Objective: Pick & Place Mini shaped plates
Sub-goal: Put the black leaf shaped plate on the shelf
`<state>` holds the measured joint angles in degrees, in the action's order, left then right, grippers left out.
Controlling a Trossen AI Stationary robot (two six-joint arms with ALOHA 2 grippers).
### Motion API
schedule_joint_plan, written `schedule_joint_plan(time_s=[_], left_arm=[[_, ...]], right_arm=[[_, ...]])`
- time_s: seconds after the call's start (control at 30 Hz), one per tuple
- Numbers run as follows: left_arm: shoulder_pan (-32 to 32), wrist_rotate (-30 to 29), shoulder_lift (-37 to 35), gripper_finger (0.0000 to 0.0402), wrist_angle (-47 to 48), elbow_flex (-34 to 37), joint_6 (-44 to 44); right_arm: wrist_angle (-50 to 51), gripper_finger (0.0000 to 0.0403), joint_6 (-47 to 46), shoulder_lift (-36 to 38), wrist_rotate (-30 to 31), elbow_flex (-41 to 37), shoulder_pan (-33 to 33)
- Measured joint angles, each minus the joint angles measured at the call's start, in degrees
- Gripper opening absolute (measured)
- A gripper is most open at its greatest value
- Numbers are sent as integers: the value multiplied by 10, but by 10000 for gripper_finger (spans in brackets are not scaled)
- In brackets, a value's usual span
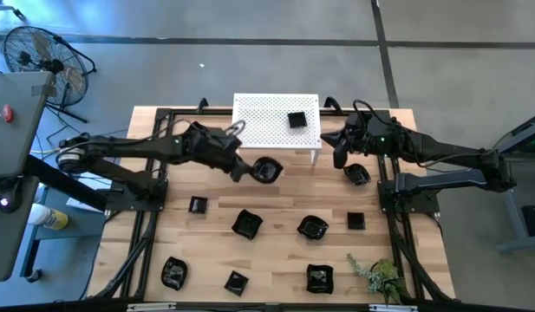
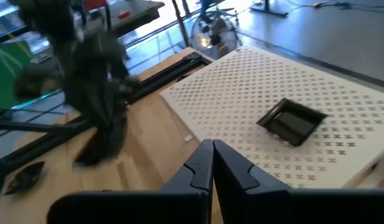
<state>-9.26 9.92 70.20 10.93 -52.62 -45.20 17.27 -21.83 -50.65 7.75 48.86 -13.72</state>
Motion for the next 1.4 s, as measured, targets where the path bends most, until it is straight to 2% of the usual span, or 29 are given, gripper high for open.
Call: schedule_joint_plan(time_s=[0.07, 0.27, 0.37, 0.5, 0.57, 0.67, 0.93, 1.23, 1.4], left_arm=[[4, -25, -6, 4, 1, -26, -24], [8, -177, -8, 4, 0, -93, -149], [6, -263, 2, 4, 3, -104, -229], [5, -361, 18, 4, 64, -103, -324], [-5, -389, 29, 4, 96, -103, -360], [-26, -403, 47, 4, 99, -103, -377], [-72, -390, 101, 4, 96, -103, -442], [-74, -390, 123, 5, 114, -103, -524], [-74, -390, 123, 5, 117, -103, -531]], right_arm=[[-2, 2, 4, 0, -10, 0, 0], [-14, 6, 14, 0, -19, 0, 0], [-22, 2, 15, 0, -20, 0, 0], [-25, 3, 17, 0, -19, 0, 0], [-25, 6, 26, 0, -19, 0, 0], [-25, 6, 37, 0, -19, 0, 0], [-25, 5, 42, 0, -19, 0, 0], [-25, 2, 44, 0, -19, 0, 0], [-25, 6, 44, 0, -19, 0, 0]])
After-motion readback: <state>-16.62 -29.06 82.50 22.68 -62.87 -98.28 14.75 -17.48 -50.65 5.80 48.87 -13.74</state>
